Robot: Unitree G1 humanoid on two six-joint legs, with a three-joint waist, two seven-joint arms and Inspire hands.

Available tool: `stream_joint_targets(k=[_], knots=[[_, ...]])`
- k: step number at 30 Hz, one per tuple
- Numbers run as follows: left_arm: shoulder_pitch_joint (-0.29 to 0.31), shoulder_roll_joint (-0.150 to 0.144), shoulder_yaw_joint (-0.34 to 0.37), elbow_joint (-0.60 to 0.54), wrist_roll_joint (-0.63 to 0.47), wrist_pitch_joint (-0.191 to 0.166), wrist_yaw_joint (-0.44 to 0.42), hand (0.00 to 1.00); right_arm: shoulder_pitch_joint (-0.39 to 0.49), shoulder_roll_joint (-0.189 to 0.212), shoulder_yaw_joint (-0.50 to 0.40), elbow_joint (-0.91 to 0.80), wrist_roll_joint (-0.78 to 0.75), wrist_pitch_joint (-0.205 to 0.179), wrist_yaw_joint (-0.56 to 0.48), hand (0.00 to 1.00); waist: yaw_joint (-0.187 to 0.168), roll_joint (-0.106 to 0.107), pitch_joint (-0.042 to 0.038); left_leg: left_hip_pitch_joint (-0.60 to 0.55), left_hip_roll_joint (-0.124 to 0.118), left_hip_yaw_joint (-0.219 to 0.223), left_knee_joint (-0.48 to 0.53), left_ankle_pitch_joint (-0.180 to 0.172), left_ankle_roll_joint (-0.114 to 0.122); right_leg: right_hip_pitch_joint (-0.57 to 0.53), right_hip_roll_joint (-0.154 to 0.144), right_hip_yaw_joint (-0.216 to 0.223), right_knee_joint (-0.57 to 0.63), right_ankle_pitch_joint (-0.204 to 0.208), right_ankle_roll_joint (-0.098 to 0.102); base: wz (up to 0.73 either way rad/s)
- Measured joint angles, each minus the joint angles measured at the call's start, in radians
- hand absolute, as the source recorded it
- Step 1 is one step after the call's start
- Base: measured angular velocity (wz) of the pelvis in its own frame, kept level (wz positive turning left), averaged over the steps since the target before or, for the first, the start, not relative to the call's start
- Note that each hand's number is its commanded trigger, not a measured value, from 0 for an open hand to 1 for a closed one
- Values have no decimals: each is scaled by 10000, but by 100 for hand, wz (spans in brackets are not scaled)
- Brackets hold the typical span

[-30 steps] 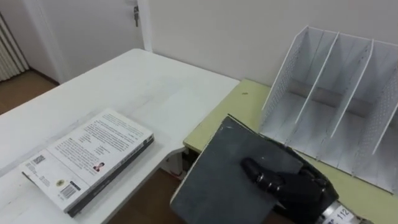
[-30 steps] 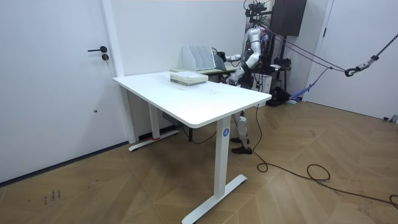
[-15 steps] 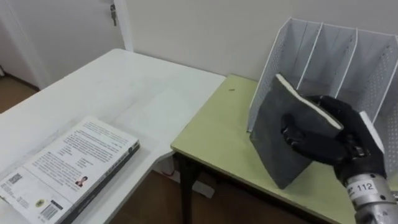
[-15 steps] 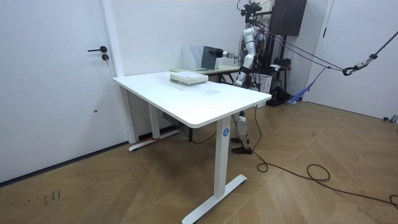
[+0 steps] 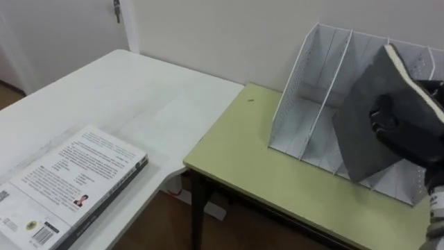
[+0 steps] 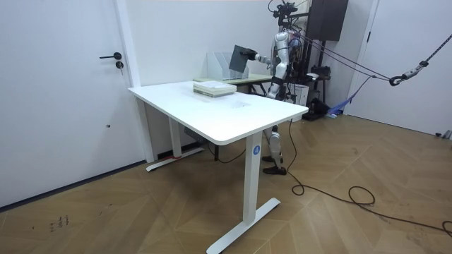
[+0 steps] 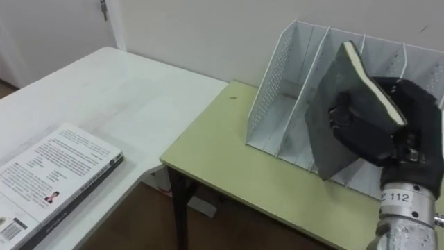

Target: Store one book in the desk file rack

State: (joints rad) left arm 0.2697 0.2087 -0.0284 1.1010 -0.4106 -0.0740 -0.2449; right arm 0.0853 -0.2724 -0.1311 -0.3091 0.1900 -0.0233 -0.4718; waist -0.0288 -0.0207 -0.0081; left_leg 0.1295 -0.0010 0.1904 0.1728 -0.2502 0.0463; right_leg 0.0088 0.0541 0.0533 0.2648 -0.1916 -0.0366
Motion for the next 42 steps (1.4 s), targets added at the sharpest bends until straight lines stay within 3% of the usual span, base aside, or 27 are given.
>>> stream_joint_targets(k=[9,15,22,28,42], knots=[[-44,109,245,455,318,26,238,0,-545,-32,-127,-402,-385,-1,-512,100,-35,74,61,-9,39,-12,-63,-2,-4,-36,41,-38,-13,53,-27,-8],[-69,108,311,602,317,21,262,0,-854,-32,-175,-402,-435,-70,-505,100,-132,-2,75,-54,44,-59,-64,-3,-5,-32,20,-150,-69,59,-31,3],[-69,97,420,604,320,28,386,0,-867,-34,-207,-360,-434,-70,-490,100,-165,-53,75,-65,46,-51,-61,-3,-5,-29,-1,-320,-96,59,-31,0],[-74,112,441,602,321,27,398,0,-867,-82,-207,-156,-407,-70,-452,100,-166,-130,120,-69,53,-62,-63,-3,-5,-33,-13,-356,-109,59,-31,0],[-101,121,464,589,538,20,582,0,-868,-83,-326,133,-399,-70,-407,100,-203,-130,111,-101,31,-180,-66,-2,-7,90,-23,-554,-315,82,-34,3]])
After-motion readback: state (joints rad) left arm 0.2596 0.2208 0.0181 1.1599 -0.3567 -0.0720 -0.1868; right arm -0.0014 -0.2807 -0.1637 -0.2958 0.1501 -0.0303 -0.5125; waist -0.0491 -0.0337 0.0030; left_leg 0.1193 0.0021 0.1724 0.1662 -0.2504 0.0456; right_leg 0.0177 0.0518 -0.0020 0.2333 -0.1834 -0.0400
